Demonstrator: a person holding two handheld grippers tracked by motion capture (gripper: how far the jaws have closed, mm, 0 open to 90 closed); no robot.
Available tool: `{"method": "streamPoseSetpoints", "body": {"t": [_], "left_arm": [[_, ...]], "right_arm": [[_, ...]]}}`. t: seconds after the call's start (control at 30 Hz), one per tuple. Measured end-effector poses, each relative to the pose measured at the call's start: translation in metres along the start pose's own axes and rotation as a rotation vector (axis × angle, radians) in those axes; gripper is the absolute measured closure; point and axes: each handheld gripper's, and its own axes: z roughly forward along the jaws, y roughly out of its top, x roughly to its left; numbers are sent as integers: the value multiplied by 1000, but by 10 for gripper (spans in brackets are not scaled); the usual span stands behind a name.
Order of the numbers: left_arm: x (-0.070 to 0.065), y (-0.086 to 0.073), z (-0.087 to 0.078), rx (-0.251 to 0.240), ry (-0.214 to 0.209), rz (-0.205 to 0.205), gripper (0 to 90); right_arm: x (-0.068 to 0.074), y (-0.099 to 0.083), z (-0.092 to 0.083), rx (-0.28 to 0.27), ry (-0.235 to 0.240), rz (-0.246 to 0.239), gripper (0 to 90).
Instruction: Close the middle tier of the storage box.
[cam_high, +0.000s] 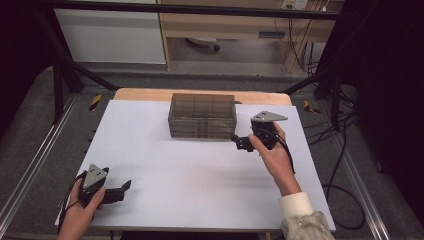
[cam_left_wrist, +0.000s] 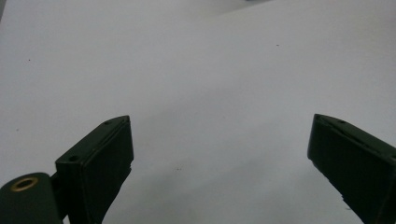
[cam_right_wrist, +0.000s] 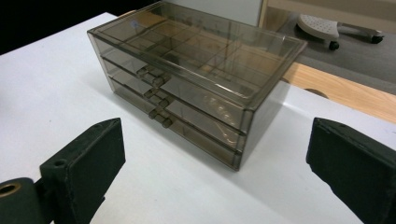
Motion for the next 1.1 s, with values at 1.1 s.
{"method": "streamPoseSetpoints", "body": {"t": [1.1], "left_arm": [[2, -1, -1, -3, 8, -10, 67]], "right_arm": [[-51, -47, -67, -55, -68, 130, 55]]}}
